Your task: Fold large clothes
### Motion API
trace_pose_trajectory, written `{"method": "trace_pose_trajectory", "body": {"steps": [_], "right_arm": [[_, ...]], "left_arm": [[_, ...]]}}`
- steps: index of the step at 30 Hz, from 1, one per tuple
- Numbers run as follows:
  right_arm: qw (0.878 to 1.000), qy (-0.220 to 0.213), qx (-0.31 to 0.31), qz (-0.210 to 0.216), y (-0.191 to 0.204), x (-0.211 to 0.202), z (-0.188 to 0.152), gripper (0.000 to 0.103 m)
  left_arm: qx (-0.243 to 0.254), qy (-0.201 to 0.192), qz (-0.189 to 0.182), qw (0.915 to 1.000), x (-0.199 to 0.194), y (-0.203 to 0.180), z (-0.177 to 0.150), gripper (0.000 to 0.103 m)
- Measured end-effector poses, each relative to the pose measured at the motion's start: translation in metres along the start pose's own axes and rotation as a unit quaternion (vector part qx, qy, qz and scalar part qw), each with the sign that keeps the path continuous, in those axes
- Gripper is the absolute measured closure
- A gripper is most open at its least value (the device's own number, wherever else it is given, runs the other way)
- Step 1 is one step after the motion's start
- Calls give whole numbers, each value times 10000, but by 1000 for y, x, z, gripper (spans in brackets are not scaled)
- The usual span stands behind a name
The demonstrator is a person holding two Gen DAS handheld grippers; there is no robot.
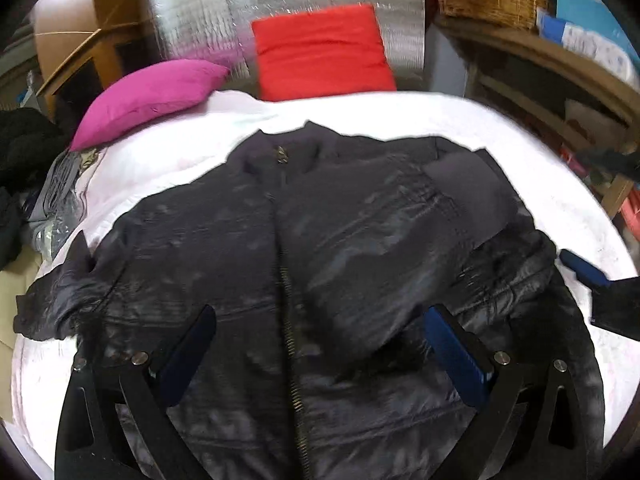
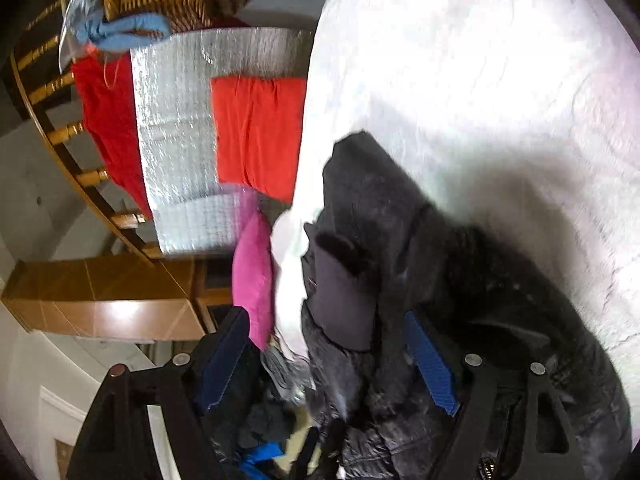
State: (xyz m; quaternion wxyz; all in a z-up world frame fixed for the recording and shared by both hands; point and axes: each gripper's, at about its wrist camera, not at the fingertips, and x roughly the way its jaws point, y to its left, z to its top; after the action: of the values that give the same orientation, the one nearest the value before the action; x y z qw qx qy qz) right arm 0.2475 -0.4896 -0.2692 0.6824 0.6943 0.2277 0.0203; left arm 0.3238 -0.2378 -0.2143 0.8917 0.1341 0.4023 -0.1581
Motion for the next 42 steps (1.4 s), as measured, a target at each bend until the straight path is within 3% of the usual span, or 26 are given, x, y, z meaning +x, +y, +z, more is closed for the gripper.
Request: {"method": "trace_pose_trajectory", "body": {"steps": [2, 7, 13, 15, 17, 19, 22, 29, 32, 35, 38, 42], "right_arm": [[9999, -13, 120, 81, -1, -6, 5, 21], [9997, 92, 217, 118, -2, -10, 8, 21], [9993, 105, 303, 172, -3, -16, 10, 21], [9992, 158, 316, 162, -3, -13, 10, 21], [9993, 241, 269, 120, -2, -9, 9, 21], [9993, 309, 200, 80, 1, -5, 8, 21], [9993, 354, 88, -23, 4, -1, 6, 21], [9986, 495, -23, -168, 4, 11, 0, 21], [9981, 554, -97, -246, 4, 17, -3, 21], [9974, 625, -161, -323, 5, 24, -7, 21], [9967, 678, -226, -383, 6, 32, -11, 21], [9953, 699, -449, -502, 14, 37, -17, 21]], "left_arm": [[35, 64, 21, 10000, 7, -7, 8, 3], [388, 215, -140, 9989, 11, -29, 24, 33], [771, 761, -327, 9936, 34, -55, 31, 30], [749, 779, -358, 9935, 39, -54, 31, 30], [638, 741, -480, 9940, 38, -47, 31, 41], [459, 714, -743, 9936, 33, -35, 32, 71], [350, 622, -850, 9938, 22, -19, 36, 91], [-140, 390, -759, 9962, -8, 53, 34, 93], [-535, 539, -827, 9937, -15, 96, 20, 91], [-762, 683, -627, 9928, -18, 126, -2, 90], [-1061, 830, -529, 9895, -22, 157, -27, 81], [-1623, 903, -672, 9803, -28, 193, -48, 57]]}}
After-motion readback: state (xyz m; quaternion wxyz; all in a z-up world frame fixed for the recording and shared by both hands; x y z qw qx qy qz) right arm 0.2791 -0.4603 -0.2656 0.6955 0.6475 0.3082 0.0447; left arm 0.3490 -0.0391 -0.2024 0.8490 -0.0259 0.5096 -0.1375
